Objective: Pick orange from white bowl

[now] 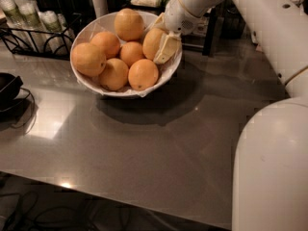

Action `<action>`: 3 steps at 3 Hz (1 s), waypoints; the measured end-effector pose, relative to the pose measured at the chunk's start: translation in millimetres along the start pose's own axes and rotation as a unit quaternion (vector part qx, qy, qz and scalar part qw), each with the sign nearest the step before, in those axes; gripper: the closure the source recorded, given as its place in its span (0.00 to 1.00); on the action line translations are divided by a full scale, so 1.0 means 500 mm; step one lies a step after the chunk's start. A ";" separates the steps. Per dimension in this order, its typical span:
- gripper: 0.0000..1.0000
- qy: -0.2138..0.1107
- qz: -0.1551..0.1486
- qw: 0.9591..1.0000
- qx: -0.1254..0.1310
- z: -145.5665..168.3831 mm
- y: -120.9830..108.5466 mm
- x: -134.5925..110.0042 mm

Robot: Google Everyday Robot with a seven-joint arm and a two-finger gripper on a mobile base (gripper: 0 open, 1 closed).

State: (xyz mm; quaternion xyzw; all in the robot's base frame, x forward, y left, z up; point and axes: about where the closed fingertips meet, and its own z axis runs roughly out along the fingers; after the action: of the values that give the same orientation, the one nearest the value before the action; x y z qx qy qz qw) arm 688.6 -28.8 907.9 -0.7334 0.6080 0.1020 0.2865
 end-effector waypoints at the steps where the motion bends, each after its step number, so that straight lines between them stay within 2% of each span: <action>1: 0.70 0.000 0.000 1.000 0.000 0.000 0.000 0.000; 2: 0.93 0.000 0.000 1.000 0.000 0.000 0.000 0.000; 3: 1.00 0.000 0.000 1.000 0.000 0.000 0.000 0.000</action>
Offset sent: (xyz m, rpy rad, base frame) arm 0.0000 0.0000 0.0000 0.0000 0.0000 0.0000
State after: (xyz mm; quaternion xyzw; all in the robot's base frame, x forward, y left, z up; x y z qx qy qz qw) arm 688.7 -28.7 907.8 -0.7334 0.6080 0.1020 0.2865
